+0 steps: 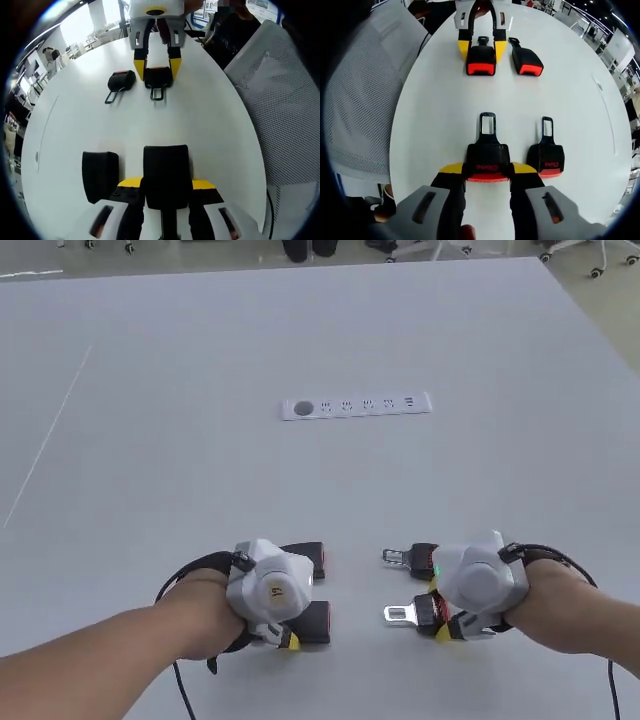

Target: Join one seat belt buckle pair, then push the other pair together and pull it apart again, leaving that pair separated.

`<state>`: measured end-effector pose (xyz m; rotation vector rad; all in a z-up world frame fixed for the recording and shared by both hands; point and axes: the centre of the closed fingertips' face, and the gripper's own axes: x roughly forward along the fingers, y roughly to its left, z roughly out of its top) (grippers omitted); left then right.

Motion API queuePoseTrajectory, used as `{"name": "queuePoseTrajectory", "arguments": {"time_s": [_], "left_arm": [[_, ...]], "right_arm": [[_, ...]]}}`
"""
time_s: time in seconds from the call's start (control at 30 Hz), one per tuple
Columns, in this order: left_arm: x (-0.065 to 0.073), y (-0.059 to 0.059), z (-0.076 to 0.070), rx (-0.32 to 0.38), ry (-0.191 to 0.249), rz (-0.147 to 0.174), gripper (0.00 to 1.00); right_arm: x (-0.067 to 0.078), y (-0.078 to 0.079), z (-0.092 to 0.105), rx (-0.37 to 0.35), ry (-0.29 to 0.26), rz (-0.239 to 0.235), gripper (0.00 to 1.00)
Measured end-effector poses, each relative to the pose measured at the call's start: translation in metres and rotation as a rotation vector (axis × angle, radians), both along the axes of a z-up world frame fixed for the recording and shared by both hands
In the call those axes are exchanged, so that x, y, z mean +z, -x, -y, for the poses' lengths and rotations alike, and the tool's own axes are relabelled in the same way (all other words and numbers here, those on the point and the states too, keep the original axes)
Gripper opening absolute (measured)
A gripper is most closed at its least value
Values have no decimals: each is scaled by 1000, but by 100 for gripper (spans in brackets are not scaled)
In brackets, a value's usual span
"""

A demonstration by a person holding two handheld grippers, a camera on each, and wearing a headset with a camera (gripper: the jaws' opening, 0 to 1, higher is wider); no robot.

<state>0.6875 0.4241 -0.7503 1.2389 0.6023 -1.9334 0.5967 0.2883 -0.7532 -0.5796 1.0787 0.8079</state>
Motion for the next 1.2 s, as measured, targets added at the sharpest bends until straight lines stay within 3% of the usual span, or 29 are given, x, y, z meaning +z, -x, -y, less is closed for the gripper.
{"name": "queuePoseTrajectory", "arguments": {"time_s": [0.5, 1.2], "left_arm": [[-1, 0, 0, 10, -6, -13, 34], [-1, -1, -1, 20, -5, -13, 34]], "right_arm": [[2, -1, -25, 1, -41, 15, 32], [2, -36, -67, -28, -87, 72, 32]]}}
